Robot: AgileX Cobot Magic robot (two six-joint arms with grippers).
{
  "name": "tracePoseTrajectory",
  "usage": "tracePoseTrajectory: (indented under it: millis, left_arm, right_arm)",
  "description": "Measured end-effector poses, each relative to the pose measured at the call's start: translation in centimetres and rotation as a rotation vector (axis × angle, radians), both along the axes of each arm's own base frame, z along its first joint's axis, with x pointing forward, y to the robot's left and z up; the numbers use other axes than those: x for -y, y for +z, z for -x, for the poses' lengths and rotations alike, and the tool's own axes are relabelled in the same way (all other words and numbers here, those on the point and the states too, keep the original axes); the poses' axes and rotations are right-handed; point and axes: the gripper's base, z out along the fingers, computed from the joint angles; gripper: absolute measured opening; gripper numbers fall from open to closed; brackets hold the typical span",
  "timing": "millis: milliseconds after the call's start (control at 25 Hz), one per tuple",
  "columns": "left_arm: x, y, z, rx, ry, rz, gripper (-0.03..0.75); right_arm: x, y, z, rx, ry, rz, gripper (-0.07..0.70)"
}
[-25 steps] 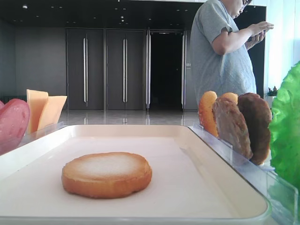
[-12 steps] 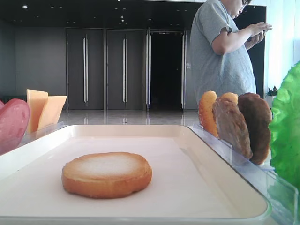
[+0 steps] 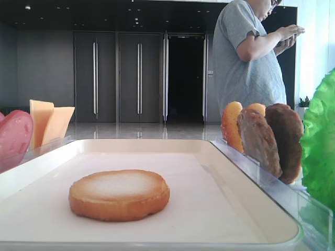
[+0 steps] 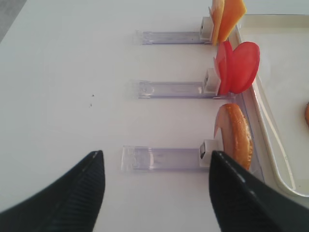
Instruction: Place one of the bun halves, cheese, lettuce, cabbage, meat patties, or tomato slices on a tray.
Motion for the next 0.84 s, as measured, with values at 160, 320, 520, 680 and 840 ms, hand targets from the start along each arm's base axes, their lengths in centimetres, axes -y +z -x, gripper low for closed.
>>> tracePoseTrajectory:
  millis: [160, 320, 520, 680, 840]
  left_arm:
    - [0.0, 0.0, 0.0, 0.0, 0.0, 0.0, 0.515]
    - [0.0, 0.01, 0.0, 0.001, 0.0, 0.0, 0.515]
    - [0.0, 0.01, 0.0, 0.001, 0.0, 0.0, 0.515]
    - [0.0, 0.01, 0.0, 0.001, 0.0, 0.0, 0.515]
    - [0.0, 0.01, 0.0, 0.001, 0.0, 0.0, 0.515]
  right_arm:
    - [0.0, 0.0, 0.0, 0.0, 0.0, 0.0, 0.465]
    - [0.0, 0.0, 0.0, 0.0, 0.0, 0.0, 0.465]
    - [0.0, 0.0, 0.0, 0.0, 0.0, 0.0, 0.465]
    - [0.0, 0.0, 0.0, 0.0, 0.0, 0.0, 0.465]
    - [0.0, 0.0, 0.0, 0.0, 0.0, 0.0, 0.465]
